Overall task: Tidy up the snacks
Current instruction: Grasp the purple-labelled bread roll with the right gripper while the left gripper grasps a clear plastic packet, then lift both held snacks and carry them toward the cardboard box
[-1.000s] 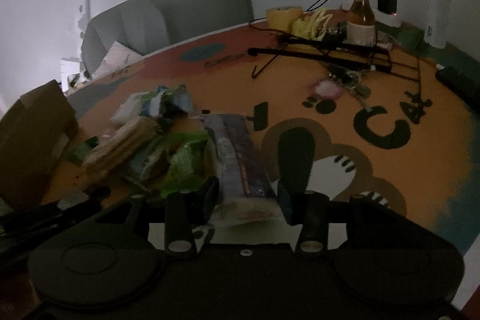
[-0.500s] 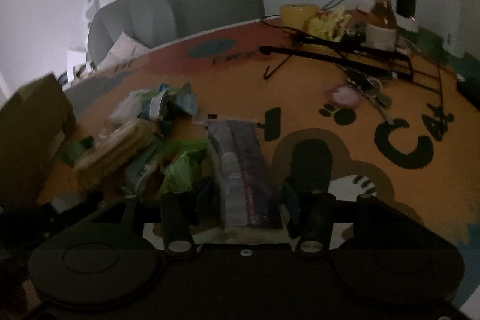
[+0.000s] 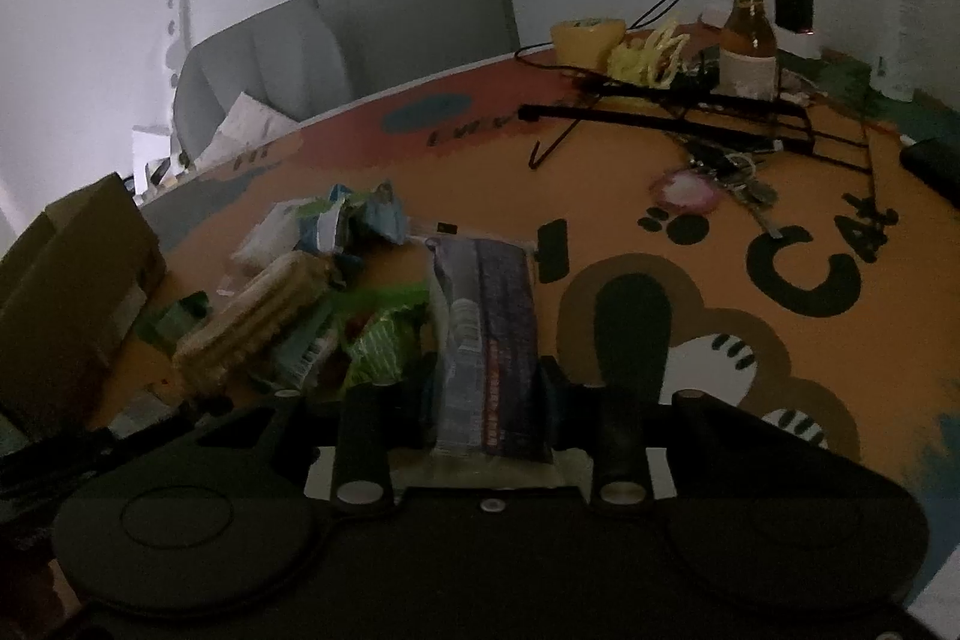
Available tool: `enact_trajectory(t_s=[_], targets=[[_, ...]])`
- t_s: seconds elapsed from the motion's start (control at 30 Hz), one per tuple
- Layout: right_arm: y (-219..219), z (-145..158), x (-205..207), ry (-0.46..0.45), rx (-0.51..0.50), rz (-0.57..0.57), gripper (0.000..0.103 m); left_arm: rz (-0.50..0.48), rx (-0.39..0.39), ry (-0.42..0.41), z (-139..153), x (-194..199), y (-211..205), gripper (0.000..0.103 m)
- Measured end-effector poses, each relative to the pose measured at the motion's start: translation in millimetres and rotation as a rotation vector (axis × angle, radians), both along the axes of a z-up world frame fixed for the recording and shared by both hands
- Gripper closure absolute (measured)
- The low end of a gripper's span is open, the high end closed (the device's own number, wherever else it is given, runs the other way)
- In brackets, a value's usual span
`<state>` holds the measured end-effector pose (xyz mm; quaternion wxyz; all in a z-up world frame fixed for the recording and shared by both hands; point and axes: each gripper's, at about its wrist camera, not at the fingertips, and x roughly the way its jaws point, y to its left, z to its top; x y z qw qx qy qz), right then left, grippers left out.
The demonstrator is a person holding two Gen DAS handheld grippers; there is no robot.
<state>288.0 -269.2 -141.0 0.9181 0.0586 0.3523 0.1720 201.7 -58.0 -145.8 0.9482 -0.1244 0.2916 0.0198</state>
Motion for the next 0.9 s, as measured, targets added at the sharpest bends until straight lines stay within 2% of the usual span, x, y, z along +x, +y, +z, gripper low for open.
enact_trajectory(t_s=[0.43, 0.73, 0.9], targets=[[-5.0, 32.6, -32.8, -0.076, 0.075, -0.005, 0.073, 0.045, 0.000, -0.096, 35.9, -35.0, 10.1, 0.070], [20.8, 58.7, -52.1, -0.119, 0.093, 0.035, 0.073, 0.066, -0.015, -0.169, 63.5, -60.5, 28.2, 0.070], [41.7, 66.6, -59.8, -0.126, 0.124, 0.064, 0.073, 0.080, 0.003, -0.204, 82.9, -71.1, 42.7, 0.070]])
